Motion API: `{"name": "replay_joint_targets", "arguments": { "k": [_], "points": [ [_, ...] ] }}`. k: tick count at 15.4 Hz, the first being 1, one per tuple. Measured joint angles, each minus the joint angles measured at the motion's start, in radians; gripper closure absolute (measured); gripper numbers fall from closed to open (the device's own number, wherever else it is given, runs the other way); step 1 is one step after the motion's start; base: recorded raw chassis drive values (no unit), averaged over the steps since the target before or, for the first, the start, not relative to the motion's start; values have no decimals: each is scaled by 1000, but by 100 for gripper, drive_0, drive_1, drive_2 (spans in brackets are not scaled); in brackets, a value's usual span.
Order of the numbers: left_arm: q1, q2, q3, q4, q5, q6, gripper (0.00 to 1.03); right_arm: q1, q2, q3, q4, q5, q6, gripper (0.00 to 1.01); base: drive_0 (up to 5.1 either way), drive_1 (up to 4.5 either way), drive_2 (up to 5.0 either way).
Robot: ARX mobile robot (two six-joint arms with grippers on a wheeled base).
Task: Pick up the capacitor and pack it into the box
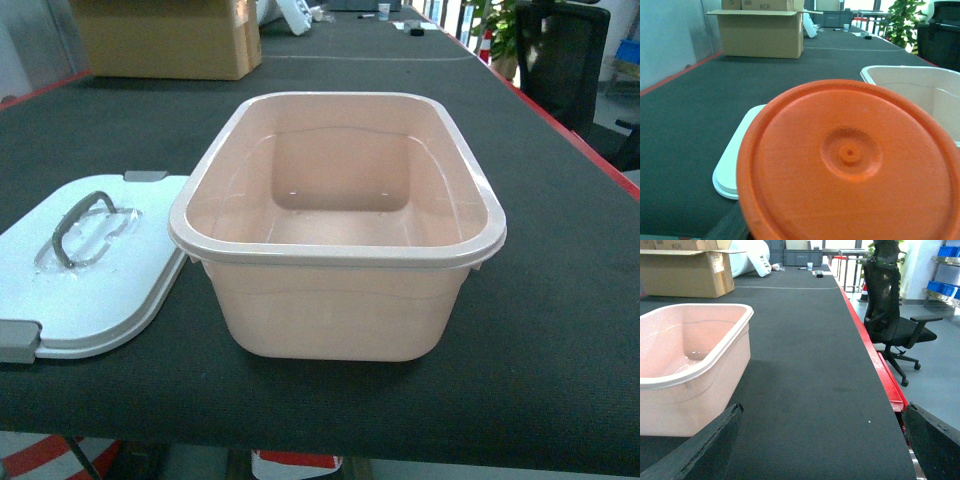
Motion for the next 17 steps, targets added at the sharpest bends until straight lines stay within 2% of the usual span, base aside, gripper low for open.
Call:
{"name": "replay_joint_targets", "arguments": {
  "k": [5, 6, 7, 8, 10, 11, 13, 15, 16, 17],
  "points": [
    [0, 0, 0, 0, 0, 0, 59, 0, 0, 0, 0, 0, 0, 3, 12, 412, -388],
    [-25, 146, 1, 280, -88, 13, 59, 0, 0, 0, 0, 1, 0, 3, 12, 412, -388],
    [-37, 483, 58, 583, -81, 24, 59, 0, 0, 0, 1, 0, 0, 3, 12, 412, -388],
    [-69, 693, 113, 747, -79, 24, 59, 0, 0, 0, 0, 0, 0, 3, 12, 412, -388],
    [-167, 1124, 339, 1041, -85, 16, 59, 0, 0, 0, 0, 0, 0, 3, 12, 412, -388],
    [-230, 1343, 527, 1083, -113, 5, 59, 0, 0, 0, 0, 0, 0, 3, 12, 412, -388],
    [-314, 1579, 737, 1001, -143, -19, 59, 0, 0, 0, 0, 0, 0, 3, 12, 412, -388],
    [-398, 1802, 937, 941, -169, -16, 59, 0, 0, 0, 0, 0, 0, 3, 12, 412, -388],
    [-418, 1866, 1005, 923, -169, -14, 59, 0, 0, 0, 0, 0, 0, 3, 12, 412, -388],
    [-444, 1957, 1109, 919, -183, 6, 59, 0, 0, 0, 0, 0, 0, 3, 12, 412, -388]
  ]
}}
